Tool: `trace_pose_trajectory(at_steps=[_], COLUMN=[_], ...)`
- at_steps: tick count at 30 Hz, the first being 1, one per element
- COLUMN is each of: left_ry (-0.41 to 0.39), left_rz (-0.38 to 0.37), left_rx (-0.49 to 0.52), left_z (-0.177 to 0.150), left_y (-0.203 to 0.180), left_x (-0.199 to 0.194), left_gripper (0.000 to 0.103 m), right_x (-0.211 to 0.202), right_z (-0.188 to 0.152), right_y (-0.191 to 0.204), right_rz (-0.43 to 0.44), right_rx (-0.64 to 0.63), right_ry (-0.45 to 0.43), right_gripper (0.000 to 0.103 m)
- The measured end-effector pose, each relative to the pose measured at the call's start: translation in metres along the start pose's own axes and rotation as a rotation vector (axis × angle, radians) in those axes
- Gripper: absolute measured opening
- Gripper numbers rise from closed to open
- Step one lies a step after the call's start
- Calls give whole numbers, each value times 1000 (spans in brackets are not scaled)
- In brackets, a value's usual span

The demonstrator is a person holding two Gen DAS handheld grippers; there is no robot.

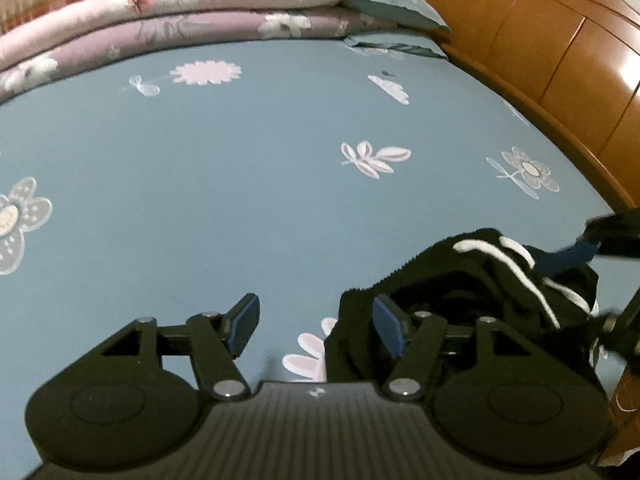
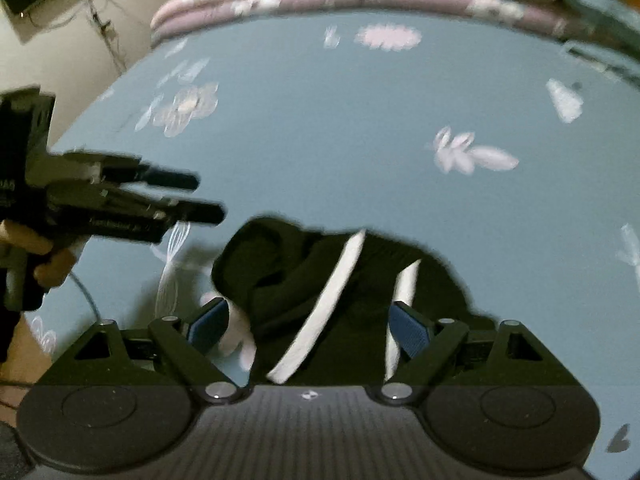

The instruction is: Fold clothes

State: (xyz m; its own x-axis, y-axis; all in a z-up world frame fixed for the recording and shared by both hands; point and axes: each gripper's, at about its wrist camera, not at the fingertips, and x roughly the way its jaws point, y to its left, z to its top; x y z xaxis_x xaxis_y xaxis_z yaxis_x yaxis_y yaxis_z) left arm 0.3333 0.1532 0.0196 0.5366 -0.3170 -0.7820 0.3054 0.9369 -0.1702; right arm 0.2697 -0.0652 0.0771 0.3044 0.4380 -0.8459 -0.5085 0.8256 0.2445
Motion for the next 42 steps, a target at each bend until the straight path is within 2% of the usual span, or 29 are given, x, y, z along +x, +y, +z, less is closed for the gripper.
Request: trace_pose_trajectory(at_steps=[2, 4, 6, 8, 11, 15, 21, 24, 28, 34, 37, 39, 42], left_ry=[17, 32, 35, 29, 16, -4, 33, 62, 95, 159, 146, 135, 105], left_rz=[-20, -33, -39, -38, -37, -79, -115, -135, -115, -182, -194, -198, -161], left_rx=[-28, -45, -54, -67, -88, -156, -227, -230, -249, -283, -242, -222, -160], left_z=[-5, -10, -13, -13, -12, -7, -6, -7, -4, 2, 1, -1, -3], left_y=[4, 5, 5, 5, 5, 9, -2, -16, -19, -15, -19, -22, -34], left_x=[8, 13, 15, 16, 16, 24, 43, 55, 73, 88, 80, 73, 65], left_gripper=[63, 63, 63, 63, 63, 60, 56, 52, 51, 51, 51, 39, 33], right_x=[19, 34, 46, 50, 52, 44, 29, 15, -8, -38, -57, -68, -76], right_z=[-8, -17, -25, -31, -31, -40, -64, -71, -73, -81, -83, -80, -75], right_y=[-5, -12, -14, -7, -4, -9, -17, -35, -53, -64, -79, -95, -125], right_rz=[1, -3, -19, -64, -98, -85, -85, -28, 46, 67, 76, 88, 70], right_rx=[26, 46, 39, -26, -86, -101, -147, -107, -71, -88, -63, -35, 12], right_ry=[49, 83, 109, 130, 124, 104, 88, 67, 8, -70, -123, -162, -202], right_gripper=[93, 103, 103, 103, 103, 103, 103, 103, 103, 103, 103, 103, 103])
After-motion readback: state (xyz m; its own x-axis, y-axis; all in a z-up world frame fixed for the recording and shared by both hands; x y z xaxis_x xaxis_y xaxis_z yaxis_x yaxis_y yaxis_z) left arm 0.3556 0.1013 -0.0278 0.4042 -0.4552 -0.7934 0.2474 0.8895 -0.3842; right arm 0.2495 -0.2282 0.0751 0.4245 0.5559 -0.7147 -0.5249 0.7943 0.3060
